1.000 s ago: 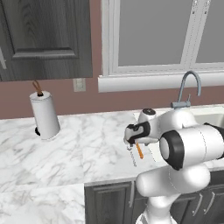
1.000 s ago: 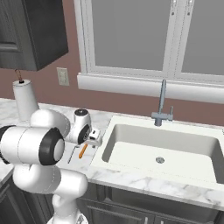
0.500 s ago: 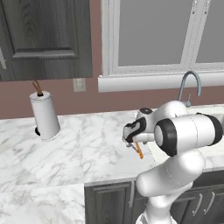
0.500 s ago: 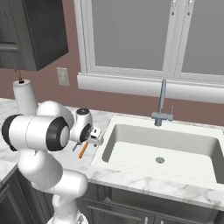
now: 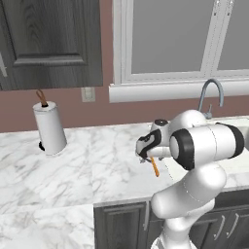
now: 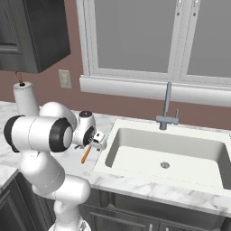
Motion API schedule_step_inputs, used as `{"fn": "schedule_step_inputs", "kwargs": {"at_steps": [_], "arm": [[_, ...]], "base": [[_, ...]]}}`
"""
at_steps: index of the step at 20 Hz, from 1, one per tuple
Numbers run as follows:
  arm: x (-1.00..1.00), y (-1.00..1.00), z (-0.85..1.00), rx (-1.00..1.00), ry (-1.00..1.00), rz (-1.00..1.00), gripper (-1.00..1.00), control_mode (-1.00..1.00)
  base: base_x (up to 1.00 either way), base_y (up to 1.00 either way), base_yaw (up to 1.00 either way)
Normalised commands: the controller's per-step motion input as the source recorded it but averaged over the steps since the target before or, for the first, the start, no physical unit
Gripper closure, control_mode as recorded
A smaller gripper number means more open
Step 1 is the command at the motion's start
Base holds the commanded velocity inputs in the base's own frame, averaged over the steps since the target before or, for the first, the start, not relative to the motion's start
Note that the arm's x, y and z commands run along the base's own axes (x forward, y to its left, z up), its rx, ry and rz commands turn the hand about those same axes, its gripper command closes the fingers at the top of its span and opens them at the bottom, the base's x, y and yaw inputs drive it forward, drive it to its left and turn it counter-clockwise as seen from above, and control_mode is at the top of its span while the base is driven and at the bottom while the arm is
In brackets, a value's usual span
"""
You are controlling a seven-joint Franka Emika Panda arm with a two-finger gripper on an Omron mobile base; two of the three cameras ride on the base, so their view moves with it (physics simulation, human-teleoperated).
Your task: Organize the utensils by type. Pick up the wooden spoons from the counter and place them in the open cabinet. Then pick up the metallic utensils from the counter and place them in the open drawer.
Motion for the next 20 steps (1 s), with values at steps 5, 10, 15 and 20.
{"fn": "schedule_step_inputs", "kwargs": {"at_steps": [5,10,15,20], "arm": [[-0.05,0.0,-0.08,0.0,0.0,-0.05,-1.0,-1.0],[-0.18,0.0,-0.07,0.0,0.0,-0.06,-1.0,-1.0],[-0.17,0.02,-0.15,0.0,0.0,-0.07,-1.0,-1.0],[-0.01,0.01,-0.2,0.0,0.0,-0.06,-1.0,-1.0]], "base": [[0.0,0.0,0.0],[0.0,0.0,0.0],[0.0,0.0,0.0],[0.0,0.0,0.0]]}}
